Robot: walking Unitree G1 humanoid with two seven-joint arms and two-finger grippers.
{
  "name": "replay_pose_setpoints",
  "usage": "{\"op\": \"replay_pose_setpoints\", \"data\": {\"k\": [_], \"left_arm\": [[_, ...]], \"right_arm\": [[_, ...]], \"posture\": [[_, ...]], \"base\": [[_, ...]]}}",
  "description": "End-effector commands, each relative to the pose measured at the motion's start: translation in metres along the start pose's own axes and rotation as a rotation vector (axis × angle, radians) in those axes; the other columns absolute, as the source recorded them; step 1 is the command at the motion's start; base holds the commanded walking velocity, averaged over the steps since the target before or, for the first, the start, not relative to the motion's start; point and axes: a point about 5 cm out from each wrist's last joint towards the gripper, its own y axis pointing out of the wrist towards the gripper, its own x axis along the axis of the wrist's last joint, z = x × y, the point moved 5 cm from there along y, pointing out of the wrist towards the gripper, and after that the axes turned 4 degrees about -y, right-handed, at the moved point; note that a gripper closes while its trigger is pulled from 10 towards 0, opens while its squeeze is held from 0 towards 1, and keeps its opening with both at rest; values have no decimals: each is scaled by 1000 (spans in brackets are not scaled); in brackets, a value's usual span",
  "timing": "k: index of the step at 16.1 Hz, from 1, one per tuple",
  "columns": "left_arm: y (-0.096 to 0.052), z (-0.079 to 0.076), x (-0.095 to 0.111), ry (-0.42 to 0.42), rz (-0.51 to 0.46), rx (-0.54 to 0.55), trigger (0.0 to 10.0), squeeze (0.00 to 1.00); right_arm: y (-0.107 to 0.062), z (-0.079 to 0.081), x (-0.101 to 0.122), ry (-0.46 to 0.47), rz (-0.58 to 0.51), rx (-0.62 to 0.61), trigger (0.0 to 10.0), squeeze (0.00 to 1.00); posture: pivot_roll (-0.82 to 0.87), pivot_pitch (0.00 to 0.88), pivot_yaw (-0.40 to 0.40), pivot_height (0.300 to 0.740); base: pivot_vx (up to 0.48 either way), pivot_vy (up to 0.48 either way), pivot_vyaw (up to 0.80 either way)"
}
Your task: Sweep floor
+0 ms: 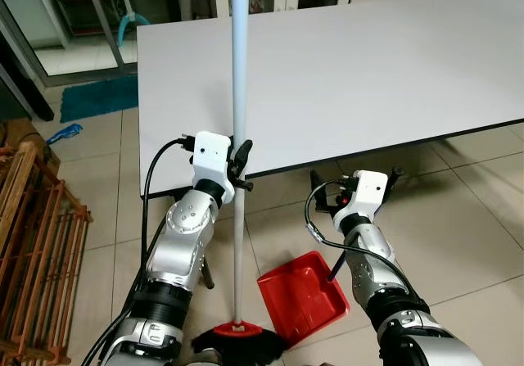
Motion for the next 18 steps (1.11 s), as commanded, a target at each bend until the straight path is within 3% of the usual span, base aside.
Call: {"op": "replay_pose_setpoints", "data": {"k": [1,7,12,15,18], "left_arm": [[6,-13,65,14,-220,-56,10000,0],[5,-14,112,-64,-330,-60,10000,0],[1,-15,165,-106,-472,-44,10000,0],[1,-12,170,-112,-481,-21,10000,0],[4,-10,156,-110,-429,-9,10000,0]], "right_arm": [[0,0,-2,3,10,-2,10000,0],[0,1,-2,5,13,3,10000,0],[0,2,-4,8,19,7,10000,0],[-1,2,-4,9,20,7,10000,0],[-1,2,-5,10,21,6,10000,0]], "posture": [[1,34,9,740],[0,34,9,740],[1,33,11,740],[3,33,11,740],[0,35,15,740]], "base": [[0,0,0],[0,0,0],[0,0,0],[0,0,0],[0,0,0]]}}
